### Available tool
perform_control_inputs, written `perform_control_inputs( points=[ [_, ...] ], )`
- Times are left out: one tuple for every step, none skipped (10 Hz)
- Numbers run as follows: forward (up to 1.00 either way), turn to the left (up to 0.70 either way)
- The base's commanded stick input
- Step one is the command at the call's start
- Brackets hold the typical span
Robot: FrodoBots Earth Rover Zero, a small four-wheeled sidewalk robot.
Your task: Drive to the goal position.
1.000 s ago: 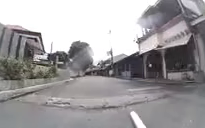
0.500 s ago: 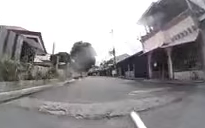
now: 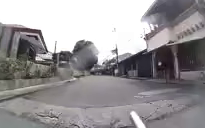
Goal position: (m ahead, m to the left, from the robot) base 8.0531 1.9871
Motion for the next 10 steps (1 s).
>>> perform_control_inputs(
  points=[
    [0.7, 0.0],
    [0.7, 0.0],
    [0.7, 0.0],
    [0.7, 0.0],
    [0.7, 0.0],
    [0.7, 0.0],
    [0.7, 0.0],
    [0.7, 0.0],
    [0.7, 0.0],
    [0.7, 0.0]
  ],
)
